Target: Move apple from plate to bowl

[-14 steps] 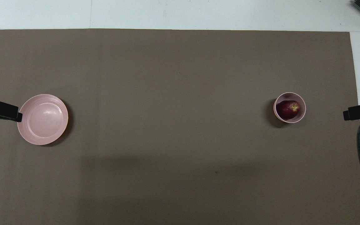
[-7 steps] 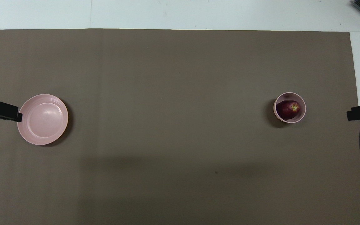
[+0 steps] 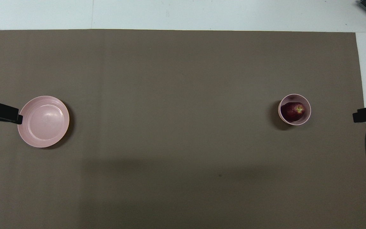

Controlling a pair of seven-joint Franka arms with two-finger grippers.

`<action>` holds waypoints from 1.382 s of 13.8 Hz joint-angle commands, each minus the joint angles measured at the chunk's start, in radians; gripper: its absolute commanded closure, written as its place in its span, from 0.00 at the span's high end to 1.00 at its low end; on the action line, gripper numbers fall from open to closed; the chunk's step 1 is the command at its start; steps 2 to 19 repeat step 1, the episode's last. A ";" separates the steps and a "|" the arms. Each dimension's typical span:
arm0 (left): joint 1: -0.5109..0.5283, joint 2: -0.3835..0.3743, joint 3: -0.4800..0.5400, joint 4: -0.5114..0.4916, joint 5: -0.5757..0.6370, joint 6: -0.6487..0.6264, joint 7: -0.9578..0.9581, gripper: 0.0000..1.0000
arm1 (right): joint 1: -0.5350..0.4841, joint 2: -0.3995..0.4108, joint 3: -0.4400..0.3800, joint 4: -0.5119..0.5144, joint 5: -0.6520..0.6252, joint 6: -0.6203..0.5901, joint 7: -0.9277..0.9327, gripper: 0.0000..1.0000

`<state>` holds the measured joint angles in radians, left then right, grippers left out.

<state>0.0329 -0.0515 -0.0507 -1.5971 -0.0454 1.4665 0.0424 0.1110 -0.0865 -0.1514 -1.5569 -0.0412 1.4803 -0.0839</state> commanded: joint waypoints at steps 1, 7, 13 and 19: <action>-0.007 -0.005 0.005 0.012 0.012 -0.020 -0.010 1.00 | -0.008 -0.009 0.007 0.002 -0.009 -0.009 -0.016 1.00; -0.007 -0.005 0.005 0.012 0.012 -0.020 -0.010 1.00 | -0.008 -0.009 0.007 0.002 -0.009 -0.009 -0.016 1.00; -0.007 -0.005 0.005 0.012 0.012 -0.020 -0.010 1.00 | -0.008 -0.009 0.007 0.002 -0.009 -0.009 -0.016 1.00; -0.007 -0.005 0.005 0.012 0.012 -0.020 -0.010 1.00 | -0.008 -0.009 0.007 0.002 -0.009 -0.009 -0.016 1.00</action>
